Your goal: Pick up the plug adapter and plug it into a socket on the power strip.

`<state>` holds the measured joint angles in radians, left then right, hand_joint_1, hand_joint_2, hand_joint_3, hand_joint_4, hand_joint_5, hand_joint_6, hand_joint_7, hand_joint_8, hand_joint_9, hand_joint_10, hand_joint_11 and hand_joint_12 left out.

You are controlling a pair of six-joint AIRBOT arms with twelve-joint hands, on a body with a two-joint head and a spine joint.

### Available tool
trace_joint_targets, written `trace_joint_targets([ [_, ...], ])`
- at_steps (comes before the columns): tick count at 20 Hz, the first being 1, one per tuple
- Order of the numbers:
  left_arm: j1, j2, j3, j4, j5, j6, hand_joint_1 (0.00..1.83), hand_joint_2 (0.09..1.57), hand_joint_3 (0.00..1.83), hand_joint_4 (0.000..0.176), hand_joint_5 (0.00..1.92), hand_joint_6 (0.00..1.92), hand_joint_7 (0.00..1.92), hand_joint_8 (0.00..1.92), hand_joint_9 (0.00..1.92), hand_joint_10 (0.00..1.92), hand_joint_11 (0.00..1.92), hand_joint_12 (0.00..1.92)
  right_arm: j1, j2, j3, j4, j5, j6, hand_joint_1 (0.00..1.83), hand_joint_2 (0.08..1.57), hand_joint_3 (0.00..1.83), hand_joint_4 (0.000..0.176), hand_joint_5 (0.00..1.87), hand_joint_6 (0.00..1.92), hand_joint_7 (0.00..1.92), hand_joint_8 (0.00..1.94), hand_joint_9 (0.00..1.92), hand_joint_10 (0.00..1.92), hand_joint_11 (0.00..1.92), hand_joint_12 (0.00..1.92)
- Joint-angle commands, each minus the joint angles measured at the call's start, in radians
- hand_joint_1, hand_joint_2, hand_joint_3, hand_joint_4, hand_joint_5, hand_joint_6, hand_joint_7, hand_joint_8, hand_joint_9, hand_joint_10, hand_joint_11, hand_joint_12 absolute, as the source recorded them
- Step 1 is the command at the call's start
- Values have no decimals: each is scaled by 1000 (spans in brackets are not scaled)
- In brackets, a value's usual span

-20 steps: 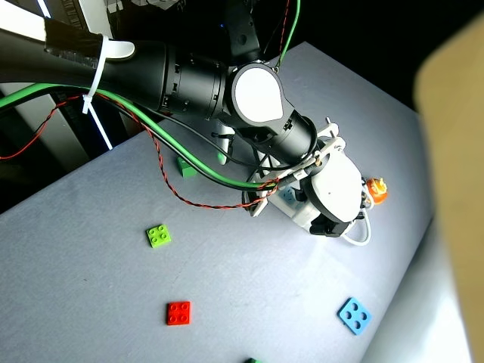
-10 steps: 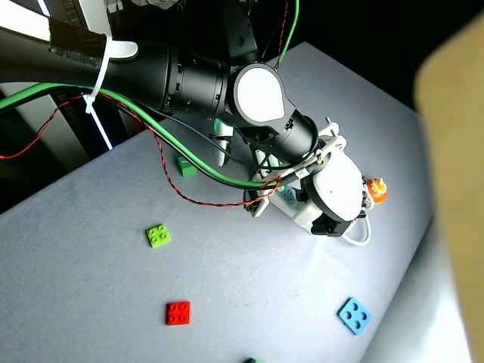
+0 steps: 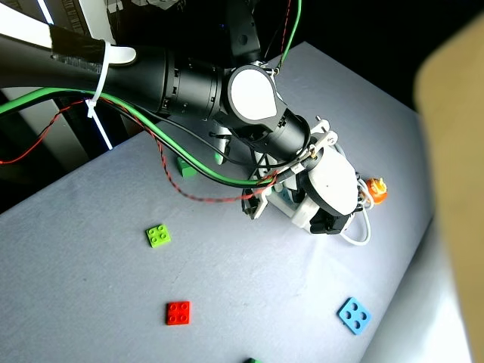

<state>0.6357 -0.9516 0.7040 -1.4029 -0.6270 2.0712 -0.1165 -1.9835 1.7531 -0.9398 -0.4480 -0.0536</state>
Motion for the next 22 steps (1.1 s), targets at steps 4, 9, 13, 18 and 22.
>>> trace_joint_targets([
  [4, 17, 9, -17, -17, 117, -5, 0, 1295, 0, 0, 79, 12, 67, 7, 47, 6, 23, 11, -21, 3, -15, 25, 14, 4, 1382, 1086, 0, 0, 947, 969, 1039, 864, 1012, 1058, 840, 1131],
  [9, 21, 20, -19, -17, 125, -5, 0, 1299, 1, 0, 110, 17, 104, 15, 70, 11, 35, 20, -15, 16, -15, 25, 14, 33, 1383, 1085, 0, 0, 956, 956, 1041, 861, 1011, 1056, 839, 1129],
  [13, 21, 22, -20, -17, 127, -5, 0, 1302, 2, 0, 94, 7, 84, 5, 61, 5, 31, 20, -11, 19, -15, 25, 11, 41, 1382, 1088, 0, 0, 941, 969, 1036, 871, 1006, 1074, 834, 1136],
  [18, 17, 23, -19, -17, 128, -5, 0, 1297, 0, 0, 57, 0, 50, 0, 30, 0, 2, 10, -4, 29, -15, 25, 12, 56, 1378, 1100, 1, 0, 908, 1043, 1028, 873, 972, 1106, 794, 1168],
  [22, 16, 23, -16, -17, 128, -5, 0, 1299, 0, 0, 88, 11, 81, 12, 57, 10, 27, 23, 2, 34, -15, 25, 19, 56, 1162, 1136, 3, 0, 902, 1089, 978, 475, 994, 348, 653, 1143],
])
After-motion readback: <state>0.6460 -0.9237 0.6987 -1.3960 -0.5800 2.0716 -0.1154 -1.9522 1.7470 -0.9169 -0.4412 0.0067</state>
